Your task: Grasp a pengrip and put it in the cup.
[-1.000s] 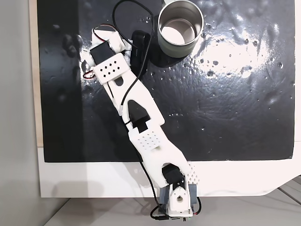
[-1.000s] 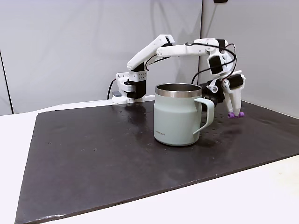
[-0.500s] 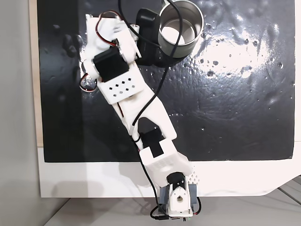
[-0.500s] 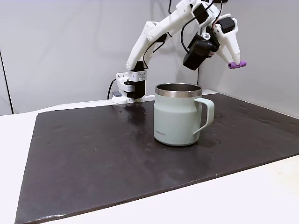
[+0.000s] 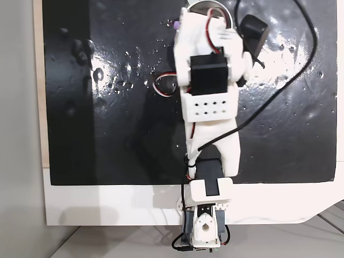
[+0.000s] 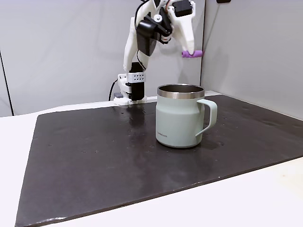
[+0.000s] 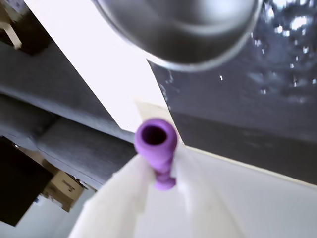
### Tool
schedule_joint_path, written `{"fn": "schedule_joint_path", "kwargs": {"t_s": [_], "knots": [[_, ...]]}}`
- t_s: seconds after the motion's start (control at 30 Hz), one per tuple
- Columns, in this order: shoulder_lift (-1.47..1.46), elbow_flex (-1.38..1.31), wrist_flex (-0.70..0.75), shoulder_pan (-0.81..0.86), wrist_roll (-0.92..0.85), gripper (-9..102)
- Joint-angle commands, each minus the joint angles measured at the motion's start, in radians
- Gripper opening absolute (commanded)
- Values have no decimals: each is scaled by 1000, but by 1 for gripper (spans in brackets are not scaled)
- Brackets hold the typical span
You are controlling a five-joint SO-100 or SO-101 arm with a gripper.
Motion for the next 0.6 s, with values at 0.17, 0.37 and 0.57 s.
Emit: {"fn": "schedule_joint_path", "kwargs": {"t_s": [0.17,0.37,0.57], "knots": [[6,-44,-35,133,-38,0],[-72,-147,-35,109,-37,0],[-86,-170,8,83,-31,0]]}}
